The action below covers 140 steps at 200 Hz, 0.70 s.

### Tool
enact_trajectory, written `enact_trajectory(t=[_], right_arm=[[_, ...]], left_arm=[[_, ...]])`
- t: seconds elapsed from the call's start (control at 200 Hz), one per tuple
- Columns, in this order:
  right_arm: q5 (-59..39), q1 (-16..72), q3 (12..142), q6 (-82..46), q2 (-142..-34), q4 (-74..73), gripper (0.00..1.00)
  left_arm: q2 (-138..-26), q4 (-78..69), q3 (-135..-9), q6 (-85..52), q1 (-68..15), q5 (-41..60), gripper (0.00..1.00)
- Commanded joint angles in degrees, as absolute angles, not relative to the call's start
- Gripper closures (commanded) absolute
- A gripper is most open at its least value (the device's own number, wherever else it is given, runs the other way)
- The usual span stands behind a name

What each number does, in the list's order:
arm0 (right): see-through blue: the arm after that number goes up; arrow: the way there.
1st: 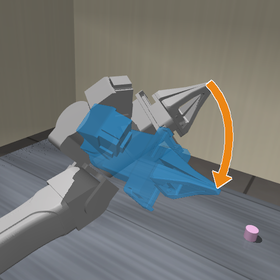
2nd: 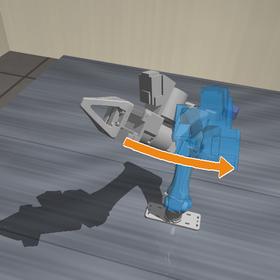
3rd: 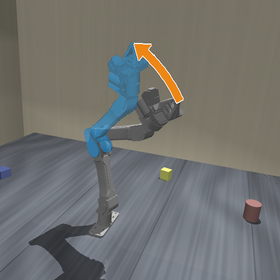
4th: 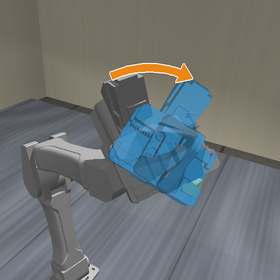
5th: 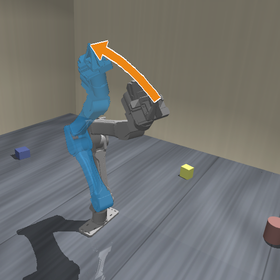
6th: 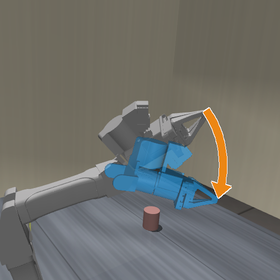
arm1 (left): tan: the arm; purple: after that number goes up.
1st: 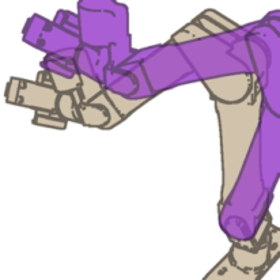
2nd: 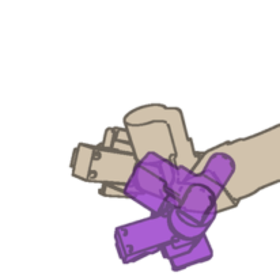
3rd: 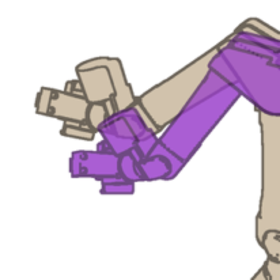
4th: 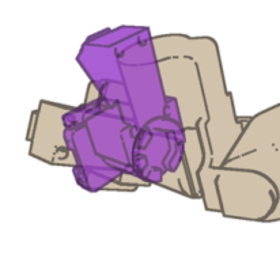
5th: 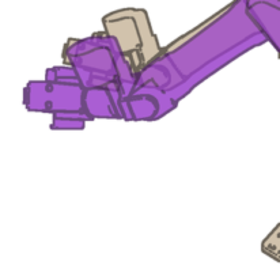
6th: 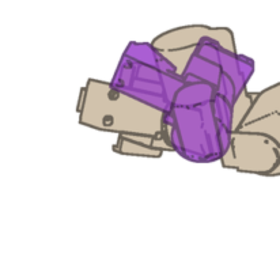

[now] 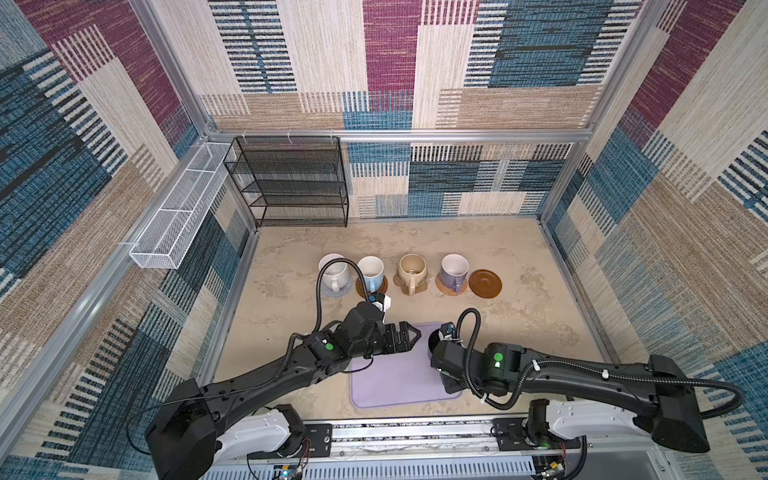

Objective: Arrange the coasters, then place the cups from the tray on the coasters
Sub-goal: 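Lift the black mug with right gripper and carry it toward the brown wooden coaster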

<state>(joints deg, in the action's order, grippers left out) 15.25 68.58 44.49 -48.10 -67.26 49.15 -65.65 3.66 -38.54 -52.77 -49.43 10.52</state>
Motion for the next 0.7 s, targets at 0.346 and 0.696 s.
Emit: enact_trajectory(t=[0.346,0.696], right_arm=[[16.84,60.94,44.37,-42.89,-62.34,42.01,1.00],[16.95,49.89,51.39,-33.00,-59.46,41.92,1.00]], left_arm=[[-64.69,-2.35,-41.62,-55.15,-48.94,9.15,0.01],[-68.72,-3.52,-50.79,-52.96,-48.86,9.66,0.01]])
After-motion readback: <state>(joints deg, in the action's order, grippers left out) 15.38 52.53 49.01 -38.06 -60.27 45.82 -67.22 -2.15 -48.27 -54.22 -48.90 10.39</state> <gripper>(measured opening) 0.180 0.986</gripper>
